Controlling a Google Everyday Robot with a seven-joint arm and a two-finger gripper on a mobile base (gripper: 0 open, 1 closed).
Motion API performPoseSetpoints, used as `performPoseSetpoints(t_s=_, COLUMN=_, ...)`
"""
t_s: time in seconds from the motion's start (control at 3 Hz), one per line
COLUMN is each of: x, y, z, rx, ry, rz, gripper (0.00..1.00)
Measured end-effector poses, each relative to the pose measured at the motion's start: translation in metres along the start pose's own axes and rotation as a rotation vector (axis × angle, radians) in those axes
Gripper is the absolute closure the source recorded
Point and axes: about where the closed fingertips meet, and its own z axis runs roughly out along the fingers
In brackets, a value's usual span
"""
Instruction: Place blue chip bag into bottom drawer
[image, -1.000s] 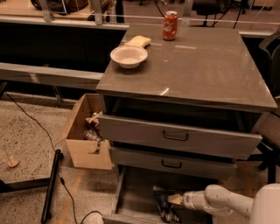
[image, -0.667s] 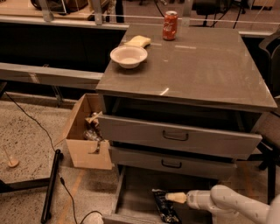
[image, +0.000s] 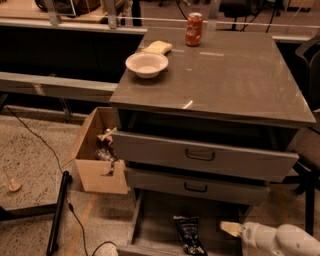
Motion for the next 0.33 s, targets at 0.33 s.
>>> performPoseSetpoints(t_s=0.33, x=-0.0055, y=-0.0119, z=-0.0554, rx=0.079, ry=-0.066, rz=0.013, gripper=0.84)
